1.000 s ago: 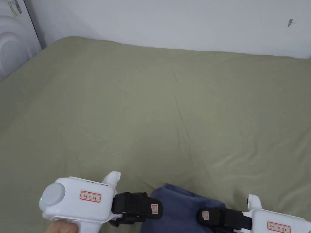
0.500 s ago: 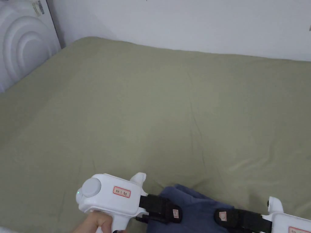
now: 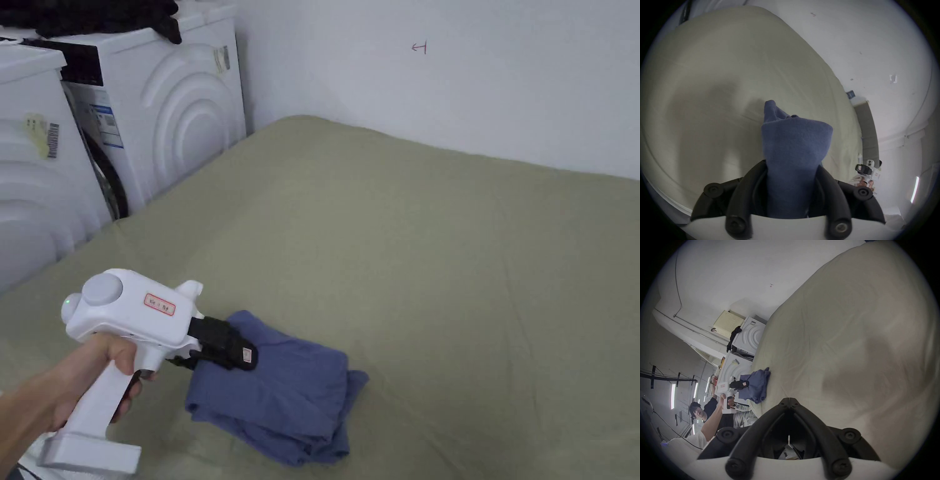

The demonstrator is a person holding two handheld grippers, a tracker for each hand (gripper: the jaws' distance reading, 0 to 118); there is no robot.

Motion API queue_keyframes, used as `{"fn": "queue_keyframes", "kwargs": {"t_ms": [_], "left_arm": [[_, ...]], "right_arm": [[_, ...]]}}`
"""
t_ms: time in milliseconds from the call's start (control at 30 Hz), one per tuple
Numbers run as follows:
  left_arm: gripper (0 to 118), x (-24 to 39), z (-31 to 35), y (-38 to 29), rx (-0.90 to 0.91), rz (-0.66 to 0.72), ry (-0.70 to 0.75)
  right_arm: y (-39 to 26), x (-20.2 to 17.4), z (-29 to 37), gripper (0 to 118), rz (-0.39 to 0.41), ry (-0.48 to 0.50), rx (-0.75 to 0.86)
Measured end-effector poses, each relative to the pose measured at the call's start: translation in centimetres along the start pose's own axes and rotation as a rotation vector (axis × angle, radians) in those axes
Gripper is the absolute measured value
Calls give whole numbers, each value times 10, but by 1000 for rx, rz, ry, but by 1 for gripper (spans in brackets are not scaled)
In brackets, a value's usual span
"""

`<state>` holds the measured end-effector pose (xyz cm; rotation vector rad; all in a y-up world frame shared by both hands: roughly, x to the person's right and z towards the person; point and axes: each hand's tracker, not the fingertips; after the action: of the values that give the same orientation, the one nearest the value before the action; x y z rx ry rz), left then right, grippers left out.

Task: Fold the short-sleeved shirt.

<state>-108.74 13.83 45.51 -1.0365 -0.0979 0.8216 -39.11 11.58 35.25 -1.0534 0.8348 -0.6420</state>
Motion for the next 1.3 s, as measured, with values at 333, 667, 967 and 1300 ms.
{"fn": "queue_keyframes", "kwargs": {"t_ms": [333, 667, 967, 1300], "left_arm": [[118, -5, 8, 18, 42, -41, 102], [89, 65, 66, -21, 314, -99, 193], [2, 274, 12, -110, 590, -520, 177], [2, 426, -34, -197, 855, -724, 253]], "right_arm": [[14, -13, 1, 2, 51, -43, 0], [15, -36, 31, 2, 140, -64, 93], [13, -142, 74, 2, 483, -478, 511], [-14, -207, 106, 2, 775, -818, 788]]}}
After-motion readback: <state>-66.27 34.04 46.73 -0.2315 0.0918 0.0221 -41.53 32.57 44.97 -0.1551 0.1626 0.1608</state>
